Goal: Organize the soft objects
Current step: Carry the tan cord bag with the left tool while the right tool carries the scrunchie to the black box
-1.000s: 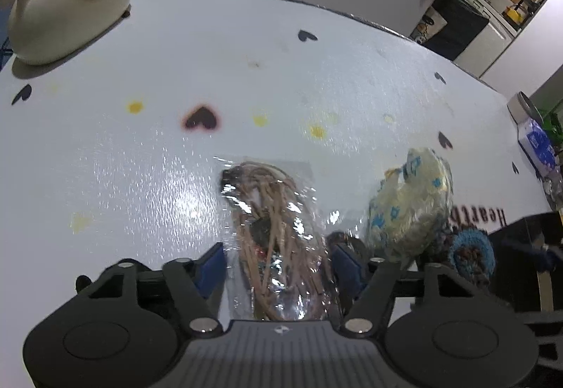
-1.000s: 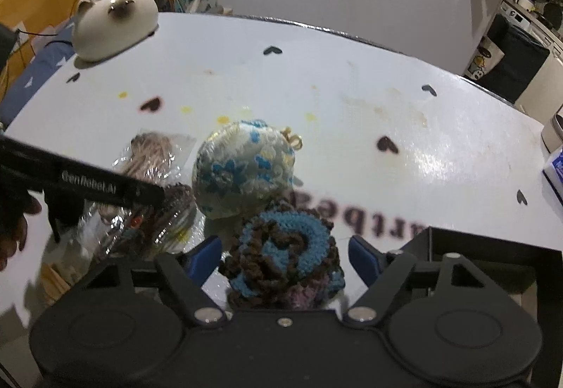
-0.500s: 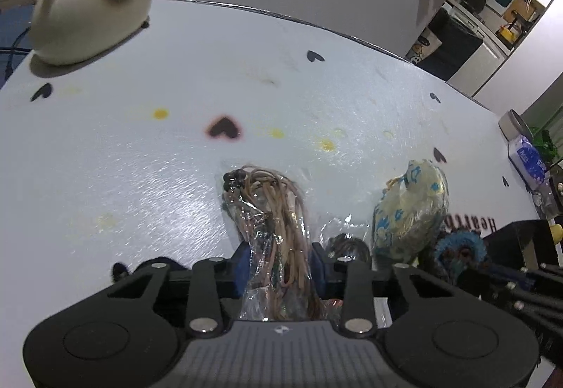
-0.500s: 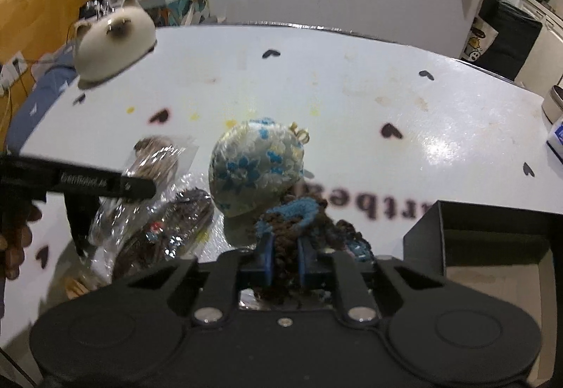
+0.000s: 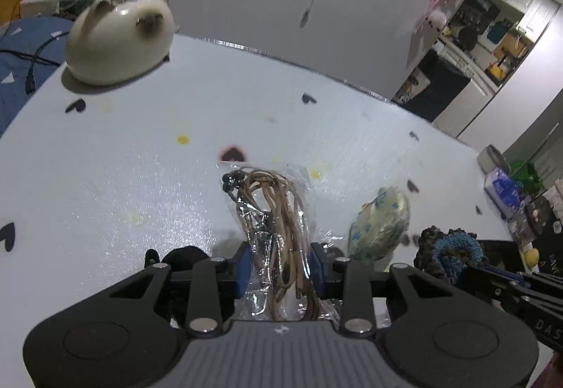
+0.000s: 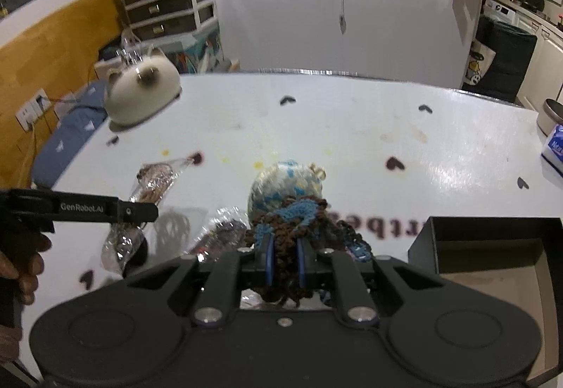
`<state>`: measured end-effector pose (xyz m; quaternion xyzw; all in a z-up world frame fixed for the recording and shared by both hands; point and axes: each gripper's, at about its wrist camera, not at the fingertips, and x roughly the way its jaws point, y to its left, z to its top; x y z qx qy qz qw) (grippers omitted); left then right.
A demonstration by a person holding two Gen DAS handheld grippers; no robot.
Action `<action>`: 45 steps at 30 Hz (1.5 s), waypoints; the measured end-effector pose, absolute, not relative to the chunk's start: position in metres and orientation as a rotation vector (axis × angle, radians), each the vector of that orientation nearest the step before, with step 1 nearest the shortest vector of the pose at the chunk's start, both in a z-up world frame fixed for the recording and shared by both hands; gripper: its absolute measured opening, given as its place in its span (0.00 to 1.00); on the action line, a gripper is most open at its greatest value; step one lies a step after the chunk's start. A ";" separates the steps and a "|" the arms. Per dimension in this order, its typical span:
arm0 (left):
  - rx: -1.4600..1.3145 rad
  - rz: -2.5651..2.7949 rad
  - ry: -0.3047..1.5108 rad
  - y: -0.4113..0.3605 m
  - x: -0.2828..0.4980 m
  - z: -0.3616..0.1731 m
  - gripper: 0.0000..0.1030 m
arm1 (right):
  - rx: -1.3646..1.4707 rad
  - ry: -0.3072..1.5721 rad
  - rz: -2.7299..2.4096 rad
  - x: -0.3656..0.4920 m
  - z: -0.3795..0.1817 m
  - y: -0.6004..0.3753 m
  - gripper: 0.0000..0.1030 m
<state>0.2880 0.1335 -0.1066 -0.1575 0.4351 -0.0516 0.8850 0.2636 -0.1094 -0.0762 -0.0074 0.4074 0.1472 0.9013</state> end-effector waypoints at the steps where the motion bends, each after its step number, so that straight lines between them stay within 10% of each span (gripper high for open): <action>1: -0.331 -0.106 0.895 0.132 0.286 -0.102 0.34 | -0.003 0.831 0.313 0.261 -0.072 -0.112 0.13; 24: -0.406 -0.177 0.806 -0.058 0.239 -0.048 0.34 | 0.114 0.674 0.423 0.240 -0.033 -0.295 0.13; 45: -0.323 -0.166 1.060 -0.188 0.274 -0.124 0.37 | 0.067 0.824 0.457 0.246 -0.073 -0.396 0.13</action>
